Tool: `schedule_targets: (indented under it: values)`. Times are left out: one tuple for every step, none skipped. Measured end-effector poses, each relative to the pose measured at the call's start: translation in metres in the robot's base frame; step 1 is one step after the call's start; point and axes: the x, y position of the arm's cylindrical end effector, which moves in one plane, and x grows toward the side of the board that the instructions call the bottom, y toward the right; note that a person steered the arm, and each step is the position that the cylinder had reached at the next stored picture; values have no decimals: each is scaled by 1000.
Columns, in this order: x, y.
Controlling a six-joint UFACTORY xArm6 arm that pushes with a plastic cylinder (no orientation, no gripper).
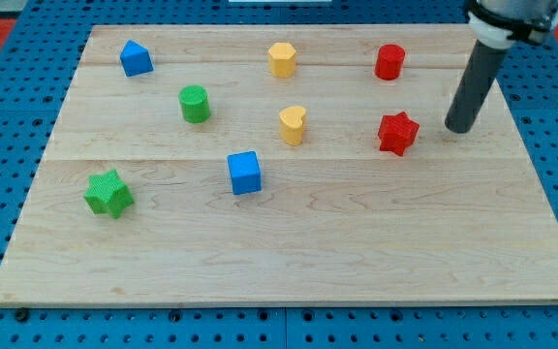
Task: Move the red circle above the red star
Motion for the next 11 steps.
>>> schedule_targets:
  values:
    - [-1, -55]
    - [-10, -113]
    - [-47, -60]
    - [-125, 25]
    - [-179, 47]
    - [-186, -20]
    - [-159, -38]
    - [-121, -42]
    - [-117, -75]
    - [-96, -118]
    - [-126, -106]
